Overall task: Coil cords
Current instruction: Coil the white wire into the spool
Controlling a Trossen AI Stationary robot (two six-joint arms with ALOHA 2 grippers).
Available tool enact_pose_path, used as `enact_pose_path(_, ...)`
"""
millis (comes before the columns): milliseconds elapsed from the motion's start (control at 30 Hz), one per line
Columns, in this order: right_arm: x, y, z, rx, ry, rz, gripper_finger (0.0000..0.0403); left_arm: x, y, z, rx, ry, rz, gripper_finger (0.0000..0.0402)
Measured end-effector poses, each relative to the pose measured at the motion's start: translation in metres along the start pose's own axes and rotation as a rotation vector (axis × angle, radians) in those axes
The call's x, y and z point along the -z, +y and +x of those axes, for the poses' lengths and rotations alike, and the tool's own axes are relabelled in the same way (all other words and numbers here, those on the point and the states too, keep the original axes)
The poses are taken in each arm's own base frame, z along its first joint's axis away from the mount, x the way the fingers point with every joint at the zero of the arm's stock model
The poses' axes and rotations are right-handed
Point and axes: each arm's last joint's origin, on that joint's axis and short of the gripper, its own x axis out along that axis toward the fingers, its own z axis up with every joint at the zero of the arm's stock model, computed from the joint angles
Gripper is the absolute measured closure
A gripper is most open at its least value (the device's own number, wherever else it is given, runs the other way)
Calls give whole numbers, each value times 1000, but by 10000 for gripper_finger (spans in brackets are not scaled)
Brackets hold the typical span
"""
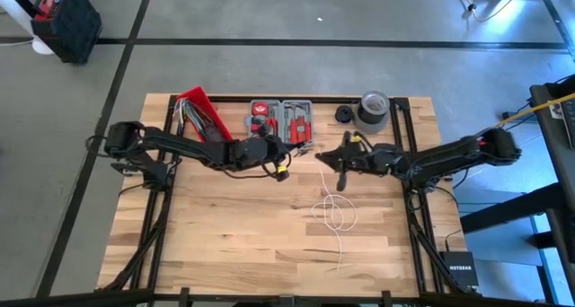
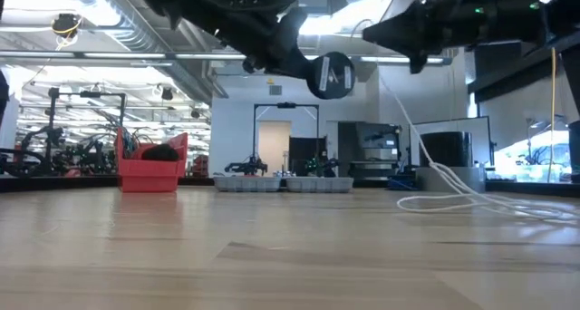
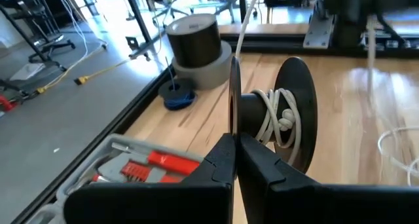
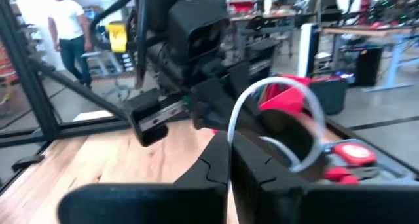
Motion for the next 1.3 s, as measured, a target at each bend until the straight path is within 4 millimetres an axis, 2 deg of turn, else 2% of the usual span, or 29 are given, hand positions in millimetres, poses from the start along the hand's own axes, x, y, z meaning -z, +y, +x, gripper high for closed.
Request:
enact_pose_path(267,10,11,42,-95,91,-7,396,0,0,3,-4,-13,-19,402)
enact_pose_path(600,25,26,68,-131,155,-44,396,0,1,3,-5,-20,-51,402)
enact_pose_path(833,38,23,72,-37,194,-64,396,-5,-4,1,20,-68,-79,402)
enact_pose_path(1300,37,20,73,71,165,-96,395,-13,-13,-6,99,-132,-89,402)
